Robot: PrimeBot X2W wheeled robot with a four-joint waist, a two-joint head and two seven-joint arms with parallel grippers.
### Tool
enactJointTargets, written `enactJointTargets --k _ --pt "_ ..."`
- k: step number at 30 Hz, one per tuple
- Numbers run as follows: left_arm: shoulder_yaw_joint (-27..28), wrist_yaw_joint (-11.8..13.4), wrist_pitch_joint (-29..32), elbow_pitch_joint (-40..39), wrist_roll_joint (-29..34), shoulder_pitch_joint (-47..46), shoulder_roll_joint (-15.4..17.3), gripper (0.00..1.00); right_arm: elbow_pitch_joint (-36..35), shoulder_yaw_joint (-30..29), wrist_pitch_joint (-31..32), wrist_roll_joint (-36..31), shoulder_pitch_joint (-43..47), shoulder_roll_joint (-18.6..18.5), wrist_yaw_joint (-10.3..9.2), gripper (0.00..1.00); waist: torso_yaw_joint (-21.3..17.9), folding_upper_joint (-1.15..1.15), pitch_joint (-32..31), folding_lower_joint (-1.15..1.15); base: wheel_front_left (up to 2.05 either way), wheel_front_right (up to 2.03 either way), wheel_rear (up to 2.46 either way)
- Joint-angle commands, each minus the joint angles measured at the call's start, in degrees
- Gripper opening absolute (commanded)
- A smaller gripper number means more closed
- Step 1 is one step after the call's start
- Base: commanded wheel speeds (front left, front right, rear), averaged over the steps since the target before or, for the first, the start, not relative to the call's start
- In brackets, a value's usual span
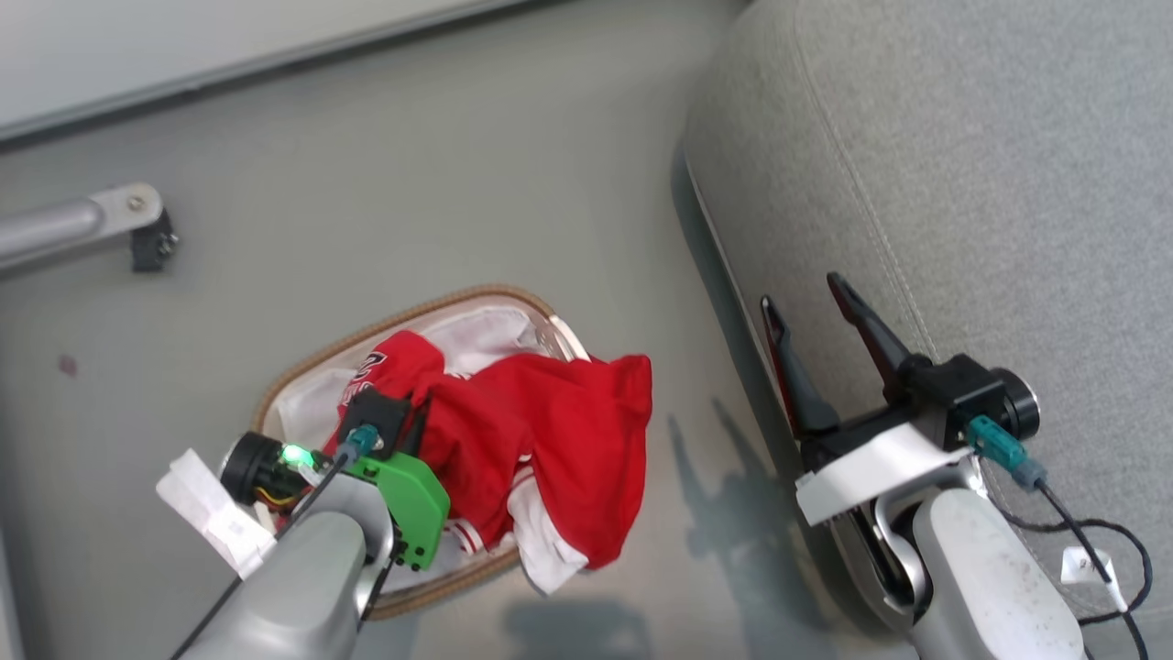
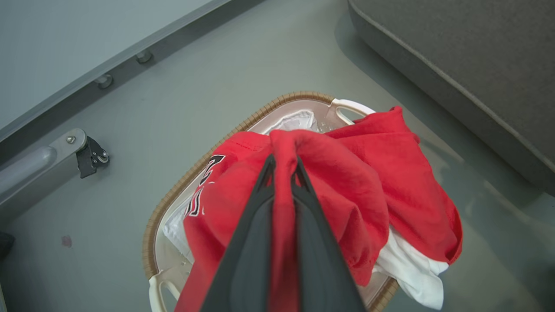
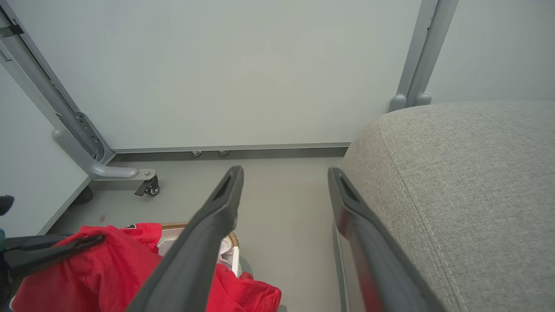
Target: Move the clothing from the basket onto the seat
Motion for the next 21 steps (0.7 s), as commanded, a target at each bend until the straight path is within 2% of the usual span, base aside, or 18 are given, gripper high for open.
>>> enactJointTargets --k 1,10,21 --pt "1.1 0.7 0.0 -2.1 0.3 2.3 0.3 0.00 0.5 -0.2 -0.3 -0.5 1.6 -0.2 -0.02 1.00 3.4 0.00 -6.1 0.00 0.00 0.00 0.00" --pt "8.4 2.2 0.0 -17.0 3.1 9.3 -0.5 0.00 1.7 -0.3 -0.3 -0.8 5.4 -0.2 -0.02 1.00 4.9 0.00 -12.0 0.00 0.00 0.00 0.00" --pt "17.7 -0.1 0.0 -30.5 6.7 15.8 -4.0 0.00 3.2 0.6 -0.3 -1.1 10.4 -0.2 -0.02 1.00 5.4 0.00 -17.9 0.00 0.00 0.00 0.00"
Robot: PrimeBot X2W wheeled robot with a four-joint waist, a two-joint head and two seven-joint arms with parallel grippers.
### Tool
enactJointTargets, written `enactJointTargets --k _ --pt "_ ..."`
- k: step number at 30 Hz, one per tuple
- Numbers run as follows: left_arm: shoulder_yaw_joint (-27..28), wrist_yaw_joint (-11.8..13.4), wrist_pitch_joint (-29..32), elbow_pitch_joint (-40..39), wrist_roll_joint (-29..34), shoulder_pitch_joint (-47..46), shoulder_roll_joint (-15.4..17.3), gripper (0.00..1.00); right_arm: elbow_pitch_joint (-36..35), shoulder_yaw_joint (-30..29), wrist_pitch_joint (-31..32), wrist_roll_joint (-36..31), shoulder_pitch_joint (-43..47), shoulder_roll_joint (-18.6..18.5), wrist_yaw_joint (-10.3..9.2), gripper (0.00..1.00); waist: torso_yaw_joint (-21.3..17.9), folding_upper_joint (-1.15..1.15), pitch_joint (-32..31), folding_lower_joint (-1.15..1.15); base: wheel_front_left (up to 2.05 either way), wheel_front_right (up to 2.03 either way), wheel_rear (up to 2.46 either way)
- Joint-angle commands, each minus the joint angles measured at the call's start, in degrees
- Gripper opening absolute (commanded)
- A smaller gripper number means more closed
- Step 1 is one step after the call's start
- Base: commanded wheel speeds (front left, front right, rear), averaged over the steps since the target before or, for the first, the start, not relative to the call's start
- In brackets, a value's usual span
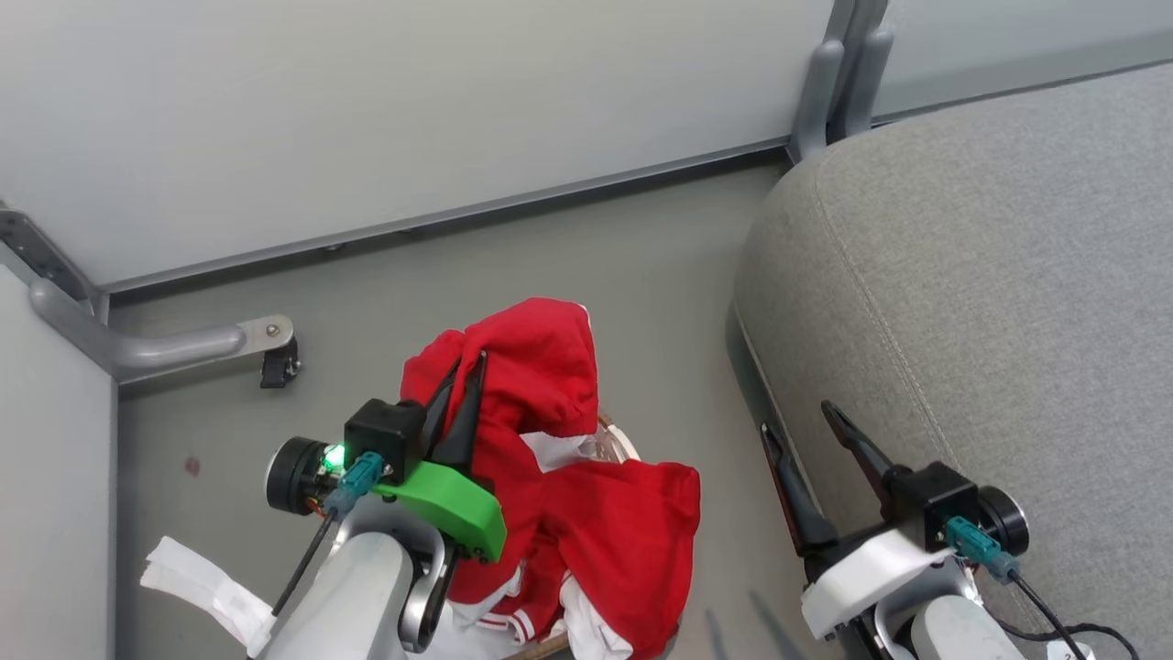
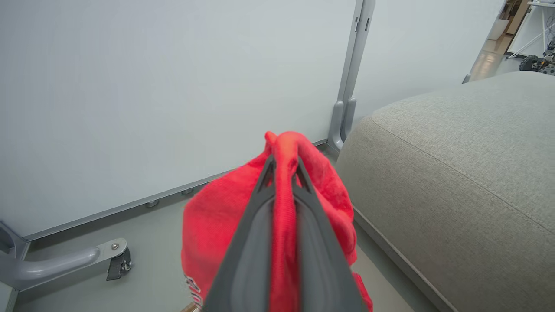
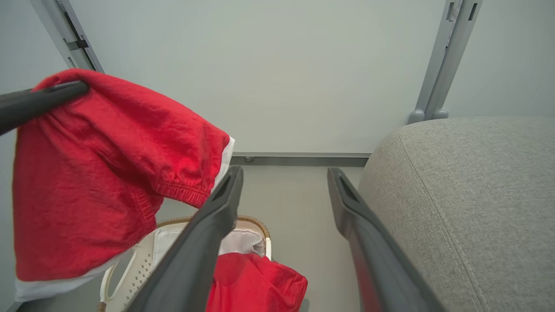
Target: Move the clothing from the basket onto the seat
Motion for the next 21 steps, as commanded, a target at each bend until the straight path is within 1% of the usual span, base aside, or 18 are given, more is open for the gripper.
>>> enactJointTargets --k 1,9,14,21 --pt "0.8 -0.5 0.0 -0.9 0.7 1.2 -0.5 0.00 0.3 0.0 -0.3 -0.2 1.2 -0.2 -0.02 1.00 0.7 0.00 -2.1 0.00 0.00 0.00 0.00" --pt "2.1 -2.2 0.0 -3.2 2.9 0.9 -2.3 0.00 2.2 1.1 -0.3 -0.5 3.9 -0.2 -0.02 1.00 1.1 0.00 -4.5 0.00 0.00 0.00 0.00" --pt "1.3 -3.1 0.0 -4.2 2.8 0.3 -2.8 0.00 3.4 3.5 -0.3 -1.0 4.4 -0.2 -0.02 1.00 2.0 0.00 -4.8 0.00 0.00 0.00 0.00" --pt "-1.6 -3.6 0.0 -6.0 1.0 -0.5 -3.1 0.00 5.7 9.5 -0.3 -1.9 -1.2 -0.2 -0.02 1.00 4.0 0.00 -4.0 0.00 0.00 0.00 0.00"
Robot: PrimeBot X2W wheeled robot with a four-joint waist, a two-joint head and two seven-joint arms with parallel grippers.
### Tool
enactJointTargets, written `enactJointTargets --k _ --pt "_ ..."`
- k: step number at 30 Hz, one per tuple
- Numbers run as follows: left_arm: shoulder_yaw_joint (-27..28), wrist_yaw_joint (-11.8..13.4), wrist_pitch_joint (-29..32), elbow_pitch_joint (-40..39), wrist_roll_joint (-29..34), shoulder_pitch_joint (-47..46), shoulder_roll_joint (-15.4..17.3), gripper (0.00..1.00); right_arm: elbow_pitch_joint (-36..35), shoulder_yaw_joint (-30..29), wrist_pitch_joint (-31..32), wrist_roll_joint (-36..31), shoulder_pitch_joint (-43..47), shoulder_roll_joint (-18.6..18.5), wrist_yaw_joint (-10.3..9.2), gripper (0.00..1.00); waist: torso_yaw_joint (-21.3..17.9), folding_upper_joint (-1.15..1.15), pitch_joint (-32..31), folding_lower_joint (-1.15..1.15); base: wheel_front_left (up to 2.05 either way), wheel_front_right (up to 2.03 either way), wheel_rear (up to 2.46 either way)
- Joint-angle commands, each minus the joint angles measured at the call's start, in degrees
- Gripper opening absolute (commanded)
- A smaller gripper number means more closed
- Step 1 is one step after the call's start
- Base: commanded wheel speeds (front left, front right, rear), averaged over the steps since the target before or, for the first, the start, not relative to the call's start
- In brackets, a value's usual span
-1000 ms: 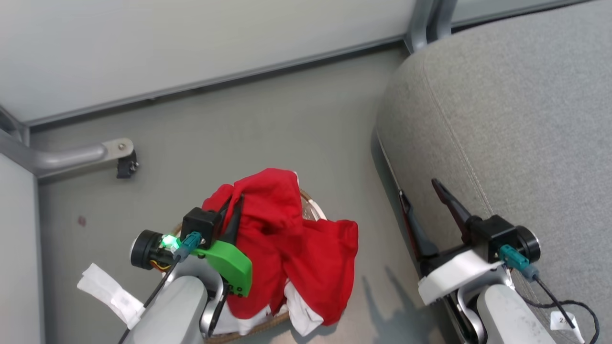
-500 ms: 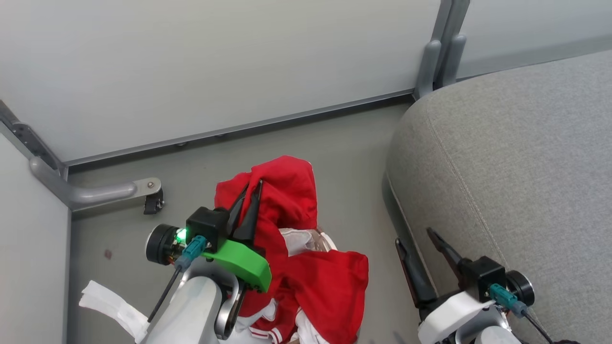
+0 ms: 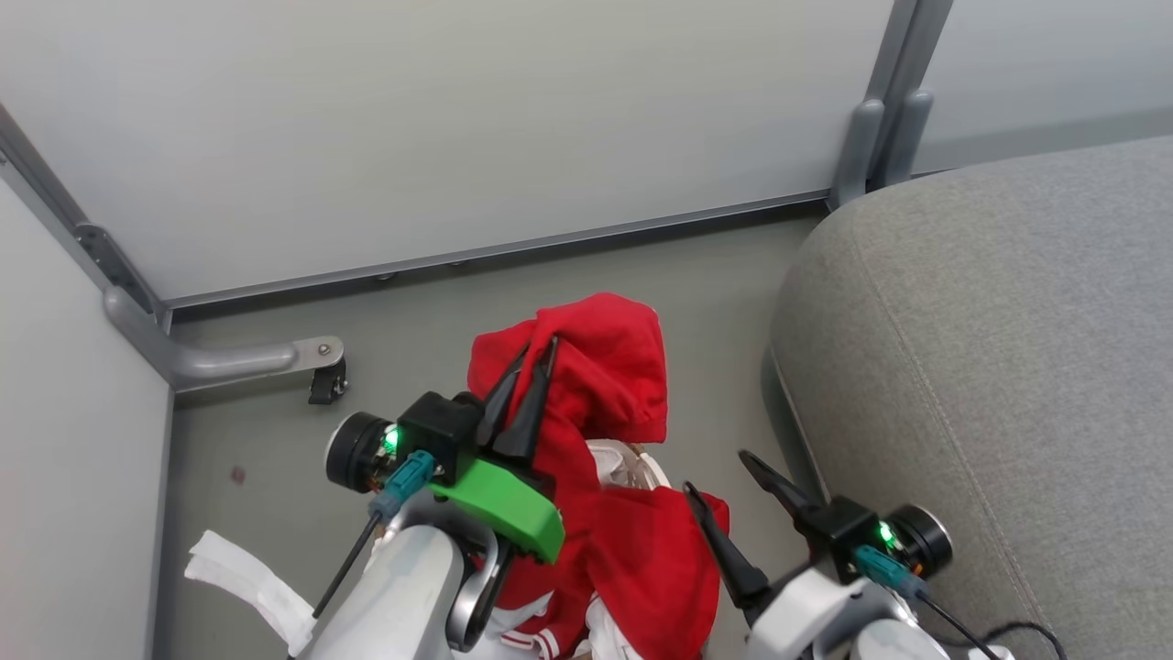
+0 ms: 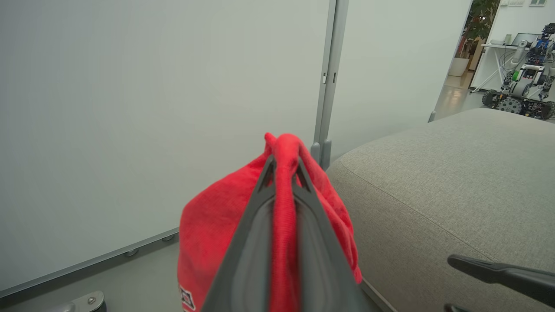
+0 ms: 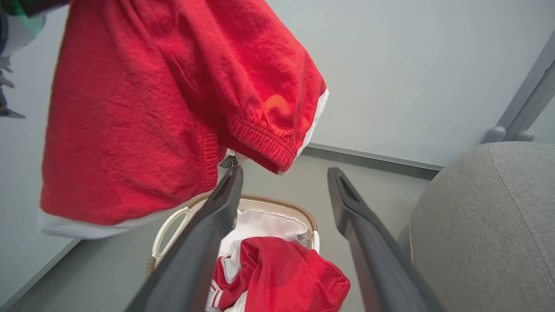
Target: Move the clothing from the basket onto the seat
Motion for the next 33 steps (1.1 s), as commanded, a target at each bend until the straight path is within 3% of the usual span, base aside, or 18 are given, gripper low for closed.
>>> enactJointTargets --k 1,7,23,24,25,26,27,33 --pt "-0.5 -0.1 0.0 -0.3 -0.9 -1.2 0.0 0.00 0.5 1.1 -0.3 -0.2 -1.8 -0.2 -0.02 1.00 0.7 0.00 0.5 0.00 0.00 0.00 0.00" --pt "-3.5 0.2 0.0 -1.3 -2.0 -2.8 0.0 0.00 4.0 5.3 -0.3 -1.3 -9.6 -0.3 -0.02 1.00 2.7 0.00 2.2 0.00 0.00 0.00 0.00" --pt "-10.6 1.6 0.0 -2.3 -6.3 -6.8 0.0 0.00 14.1 5.7 -0.3 -5.5 -18.6 -0.2 -0.02 1.00 7.2 0.00 4.7 0.00 0.00 0.00 0.00" --pt "-10.8 1.6 0.0 -2.3 -6.6 -7.0 0.0 0.00 14.5 5.8 -0.3 -5.3 -18.7 -0.2 -0.02 0.78 7.4 0.00 4.8 0.00 0.00 0.00 0.00" --pt "-11.1 1.7 -0.1 -2.3 -6.8 -7.3 0.0 0.00 15.3 5.9 -0.3 -4.9 -18.8 -0.2 -0.02 0.34 7.6 0.00 4.9 0.00 0.00 0.00 0.00" --pt "-11.3 1.7 -0.1 -2.3 -6.9 -7.4 0.0 0.00 15.6 5.9 -0.3 -4.5 -18.9 -0.2 -0.03 0.04 7.7 0.00 4.9 0.00 0.00 0.00 0.00" --pt "-11.5 1.7 -0.1 -2.2 -7.2 -7.6 0.0 0.00 16.2 5.9 -0.3 -3.8 -18.9 -0.2 -0.02 0.00 7.8 0.00 5.0 0.00 0.00 0.00 0.00" --pt "-11.0 2.4 -0.1 -1.5 -7.9 -7.7 0.0 0.00 18.2 5.6 -0.3 -1.0 -16.3 -0.3 -0.03 0.00 7.9 0.00 4.9 0.00 0.00 0.00 0.00"
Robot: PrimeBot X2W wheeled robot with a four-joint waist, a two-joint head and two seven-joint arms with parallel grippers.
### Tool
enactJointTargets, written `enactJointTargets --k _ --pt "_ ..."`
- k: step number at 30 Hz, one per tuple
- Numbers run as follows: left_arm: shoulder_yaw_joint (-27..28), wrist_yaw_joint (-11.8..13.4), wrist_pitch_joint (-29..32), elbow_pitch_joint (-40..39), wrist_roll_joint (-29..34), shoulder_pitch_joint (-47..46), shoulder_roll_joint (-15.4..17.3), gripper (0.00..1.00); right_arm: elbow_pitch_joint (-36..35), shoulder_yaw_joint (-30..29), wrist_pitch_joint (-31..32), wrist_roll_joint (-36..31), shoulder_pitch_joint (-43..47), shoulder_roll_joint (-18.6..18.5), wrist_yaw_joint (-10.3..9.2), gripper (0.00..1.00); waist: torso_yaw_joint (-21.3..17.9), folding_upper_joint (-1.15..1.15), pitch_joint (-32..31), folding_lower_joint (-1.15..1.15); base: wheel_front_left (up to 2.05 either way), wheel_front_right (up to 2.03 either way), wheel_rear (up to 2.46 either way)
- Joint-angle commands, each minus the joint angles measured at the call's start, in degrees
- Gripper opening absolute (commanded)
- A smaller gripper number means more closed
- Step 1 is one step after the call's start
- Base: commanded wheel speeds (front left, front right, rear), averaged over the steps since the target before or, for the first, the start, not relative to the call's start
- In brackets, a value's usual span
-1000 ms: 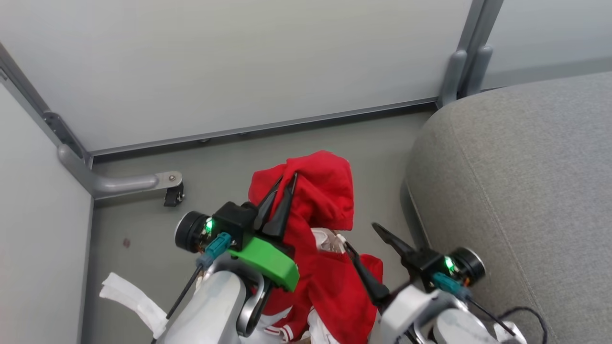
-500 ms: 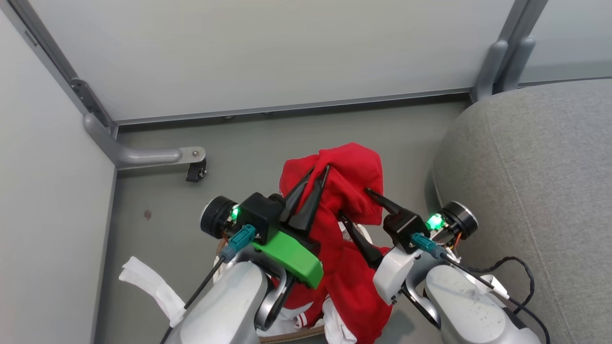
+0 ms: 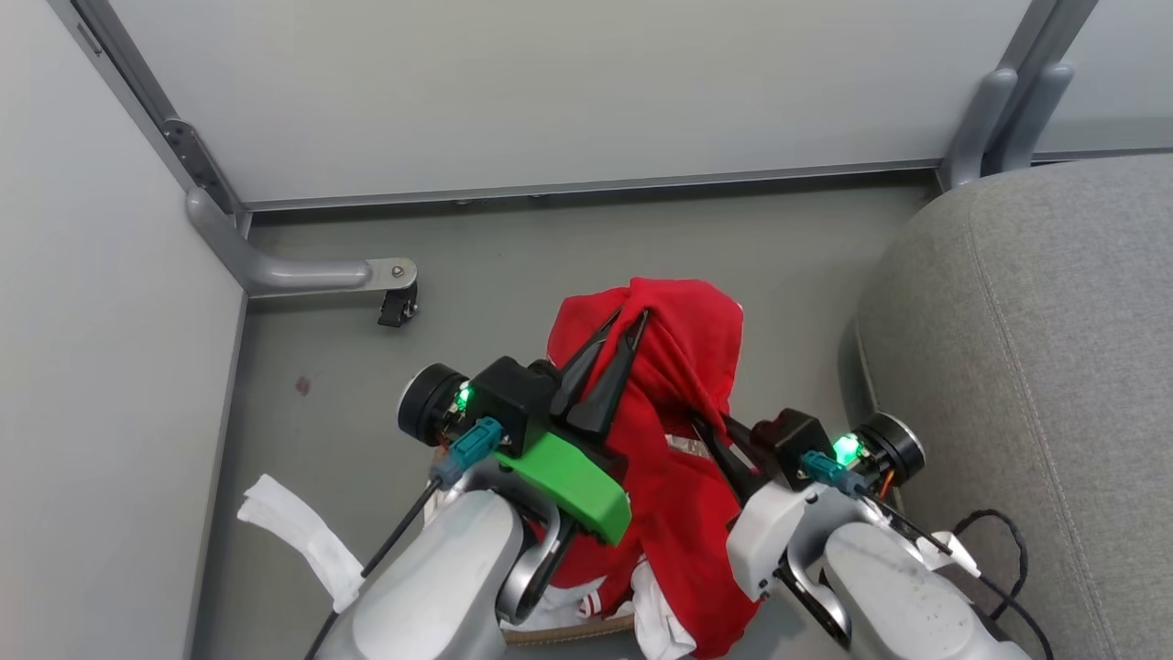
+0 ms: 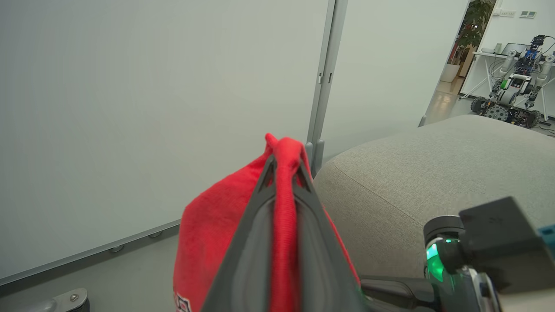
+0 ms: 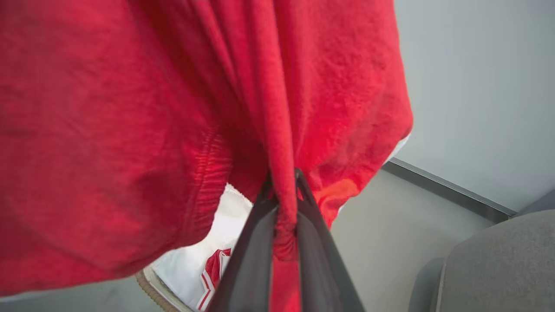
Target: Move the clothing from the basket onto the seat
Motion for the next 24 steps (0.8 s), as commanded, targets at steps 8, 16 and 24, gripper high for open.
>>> enactJointTargets --k 8,16,24 --pt "2.7 0.6 -0.2 0.7 -0.3 0.5 0.1 0.00 1.4 -1.2 -0.1 2.4 5.5 -0.5 -0.05 0.00 -1.3 0.00 -0.7 0.00 0.00 0.00 0.00" --pt "4.3 0.6 -0.3 1.5 0.2 2.0 0.2 0.00 -3.8 -4.6 -0.1 3.9 7.7 -0.5 -0.07 0.00 -2.7 0.00 -1.1 0.00 0.00 0.00 0.00" --pt "7.4 -0.1 -0.1 3.8 3.0 3.7 0.2 1.00 -20.0 -9.3 -0.2 6.2 11.6 -0.3 -0.06 0.00 -5.9 0.00 -0.6 0.00 0.00 0.00 0.00"
